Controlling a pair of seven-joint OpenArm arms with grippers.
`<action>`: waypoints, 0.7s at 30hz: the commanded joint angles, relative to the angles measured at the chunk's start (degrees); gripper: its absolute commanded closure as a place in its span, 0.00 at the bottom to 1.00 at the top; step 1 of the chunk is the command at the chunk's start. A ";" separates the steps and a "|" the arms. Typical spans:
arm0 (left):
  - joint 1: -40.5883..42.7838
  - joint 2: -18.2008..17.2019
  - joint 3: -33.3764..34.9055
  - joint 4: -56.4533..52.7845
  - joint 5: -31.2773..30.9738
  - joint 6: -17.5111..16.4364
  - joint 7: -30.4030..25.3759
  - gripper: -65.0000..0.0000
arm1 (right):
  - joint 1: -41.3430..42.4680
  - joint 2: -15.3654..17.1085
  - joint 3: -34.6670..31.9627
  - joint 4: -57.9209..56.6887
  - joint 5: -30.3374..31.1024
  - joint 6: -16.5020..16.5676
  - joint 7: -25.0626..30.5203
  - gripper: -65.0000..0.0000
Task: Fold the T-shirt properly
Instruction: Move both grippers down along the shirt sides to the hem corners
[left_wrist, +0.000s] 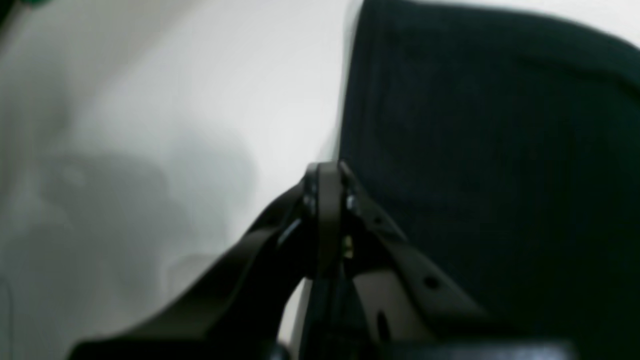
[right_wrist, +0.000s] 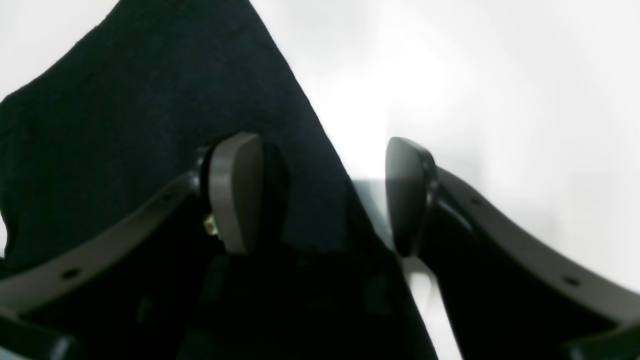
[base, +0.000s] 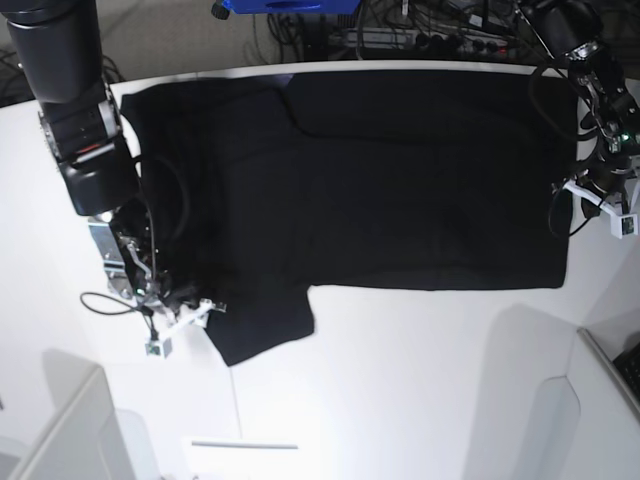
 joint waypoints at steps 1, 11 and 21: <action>-0.75 -1.22 -0.37 0.41 -0.49 0.14 -1.24 1.00 | 1.14 0.21 -0.06 0.18 0.53 0.44 -1.04 0.53; -0.92 -1.22 -0.37 -0.65 -0.49 0.14 -1.41 1.00 | 0.44 0.21 -0.15 0.27 0.53 0.44 -1.04 0.76; -5.76 -2.80 -0.28 -4.69 -0.49 0.14 -1.32 0.39 | 0.44 0.21 0.38 0.54 0.53 0.44 -1.04 1.00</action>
